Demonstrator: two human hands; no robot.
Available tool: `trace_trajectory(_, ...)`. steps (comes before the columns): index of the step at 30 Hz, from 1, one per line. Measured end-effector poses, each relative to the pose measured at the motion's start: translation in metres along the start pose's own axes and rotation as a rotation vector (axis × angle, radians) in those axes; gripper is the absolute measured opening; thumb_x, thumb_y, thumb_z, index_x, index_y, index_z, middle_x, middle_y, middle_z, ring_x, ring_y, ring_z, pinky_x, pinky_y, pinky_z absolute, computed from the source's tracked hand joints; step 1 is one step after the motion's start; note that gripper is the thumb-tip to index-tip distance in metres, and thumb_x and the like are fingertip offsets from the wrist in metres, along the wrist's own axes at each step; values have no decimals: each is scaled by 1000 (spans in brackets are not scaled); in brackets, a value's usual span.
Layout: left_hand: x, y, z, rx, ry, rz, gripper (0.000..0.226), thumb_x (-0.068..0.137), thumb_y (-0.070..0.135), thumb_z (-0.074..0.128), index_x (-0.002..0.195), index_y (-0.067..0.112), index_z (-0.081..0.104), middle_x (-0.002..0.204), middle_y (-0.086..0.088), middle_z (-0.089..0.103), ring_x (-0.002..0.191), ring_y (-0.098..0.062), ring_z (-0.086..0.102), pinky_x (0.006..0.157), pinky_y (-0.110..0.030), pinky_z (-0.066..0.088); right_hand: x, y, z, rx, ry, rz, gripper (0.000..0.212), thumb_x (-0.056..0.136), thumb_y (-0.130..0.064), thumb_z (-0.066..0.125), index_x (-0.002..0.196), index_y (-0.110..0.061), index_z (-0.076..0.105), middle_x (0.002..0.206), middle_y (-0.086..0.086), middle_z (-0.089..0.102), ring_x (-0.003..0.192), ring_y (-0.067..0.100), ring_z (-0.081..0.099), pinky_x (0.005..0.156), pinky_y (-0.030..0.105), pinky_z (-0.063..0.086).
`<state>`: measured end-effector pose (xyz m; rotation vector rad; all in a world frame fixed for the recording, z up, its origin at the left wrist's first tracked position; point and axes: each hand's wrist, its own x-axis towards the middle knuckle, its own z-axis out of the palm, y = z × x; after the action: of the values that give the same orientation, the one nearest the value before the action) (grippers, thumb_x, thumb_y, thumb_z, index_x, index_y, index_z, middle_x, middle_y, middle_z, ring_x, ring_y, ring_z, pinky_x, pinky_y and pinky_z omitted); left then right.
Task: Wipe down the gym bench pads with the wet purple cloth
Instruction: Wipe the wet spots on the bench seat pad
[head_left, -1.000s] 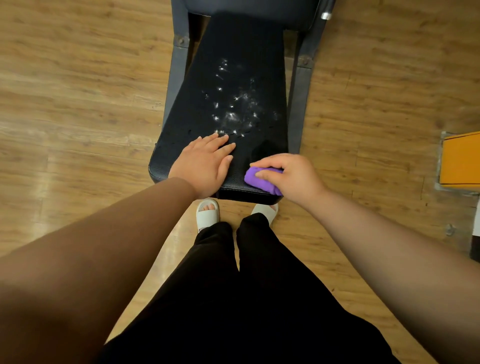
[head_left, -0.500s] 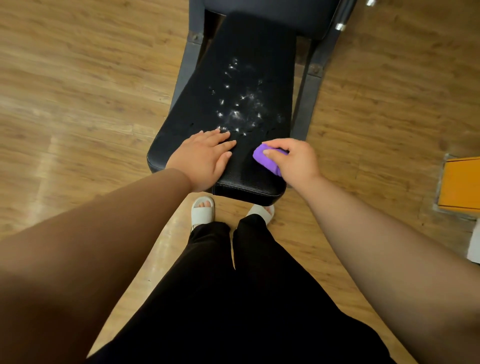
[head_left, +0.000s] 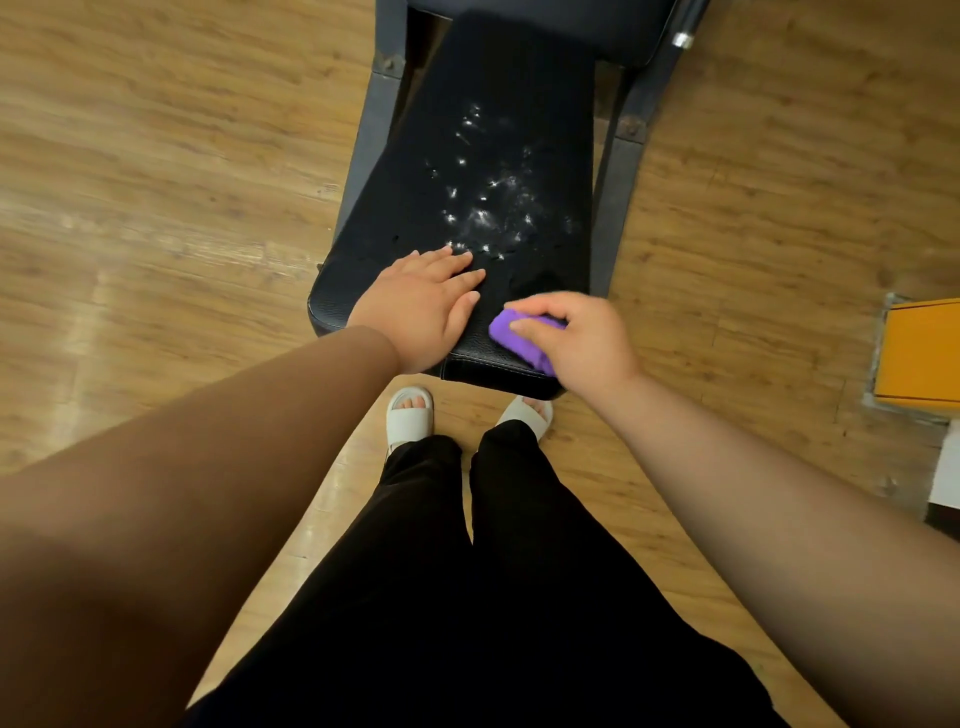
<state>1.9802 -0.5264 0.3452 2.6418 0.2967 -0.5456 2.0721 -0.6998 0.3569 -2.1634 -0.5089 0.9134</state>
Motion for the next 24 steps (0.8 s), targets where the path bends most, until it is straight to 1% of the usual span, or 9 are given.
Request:
trace_trajectory(3, 0, 1, -3, 9, -19, 3, 48, 105, 35, 21, 150, 22, 31, 159, 1, 25, 148, -17, 14, 120, -34, 6, -8, 1, -3, -19, -50, -24, 20, 88, -18, 69, 108, -22, 73, 102, -15, 66, 98, -2, 58, 85, 6, 42)
trace_trajectory(7, -1, 0, -3, 14, -27, 7, 48, 106, 35, 20, 151, 22, 29, 160, 2, 23, 148, -16, 13, 120, -33, 5, 24, 13, -18, 41, 183, 137, 20, 88, -13, 68, 106, -17, 73, 101, -9, 65, 105, 10, 61, 77, -2, 36)
trace_trajectory(9, -1, -1, -2, 18, -25, 13, 48, 106, 35, 20, 151, 22, 30, 159, 1, 24, 148, -17, 14, 120, -34, 5, 17, 9, -8, 60, 200, 136, 20, 87, -11, 68, 106, -17, 74, 101, -8, 67, 102, 8, 61, 78, -1, 37)
trace_trajectory(12, 0, -3, -1, 19, -18, 30, 48, 105, 35, 21, 150, 21, 32, 159, -1, 26, 148, -18, 15, 120, -35, 7, -15, -2, 9, 49, 75, 54, 19, 87, -14, 69, 104, -23, 74, 100, -13, 68, 95, -3, 60, 84, 6, 42)
trace_trajectory(14, 0, -4, -1, 23, -22, 35, 48, 105, 35, 21, 150, 21, 32, 159, -1, 26, 148, -19, 15, 120, -35, 7, -18, -1, 7, 41, 50, 34, 18, 87, -15, 70, 102, -25, 72, 97, -19, 66, 90, -11, 59, 81, 3, 42)
trace_trajectory(17, 1, -5, -1, 19, -34, 35, 49, 105, 36, 19, 151, 22, 31, 159, 0, 24, 149, -18, 13, 121, -35, 6, 10, 5, -5, 57, 189, 117, 14, 86, -11, 70, 100, -15, 72, 98, -10, 66, 90, -2, 60, 82, 4, 42)
trace_trajectory(18, 1, -5, -1, 17, -34, 37, 49, 105, 36, 19, 151, 22, 31, 160, 0, 24, 149, -18, 13, 121, -36, 6, 16, 5, -7, 70, 233, 150, 14, 86, -10, 70, 100, -14, 73, 99, -7, 66, 93, 4, 60, 80, 2, 41)
trace_trajectory(20, 0, -5, -1, 21, -37, 40, 49, 105, 36, 18, 151, 21, 31, 160, 0, 23, 149, -18, 13, 121, -36, 6, 16, 2, 1, 79, 282, 180, 15, 87, -10, 69, 100, -13, 73, 98, -8, 66, 93, 4, 59, 75, -3, 37)
trace_trajectory(24, 1, -6, -1, 28, -41, 47, 49, 105, 36, 18, 150, 21, 31, 159, -1, 25, 149, -18, 14, 122, -38, 7, -17, -8, 19, 91, 156, 112, 14, 86, -16, 71, 99, -22, 73, 95, -19, 66, 91, -9, 58, 80, 1, 40)
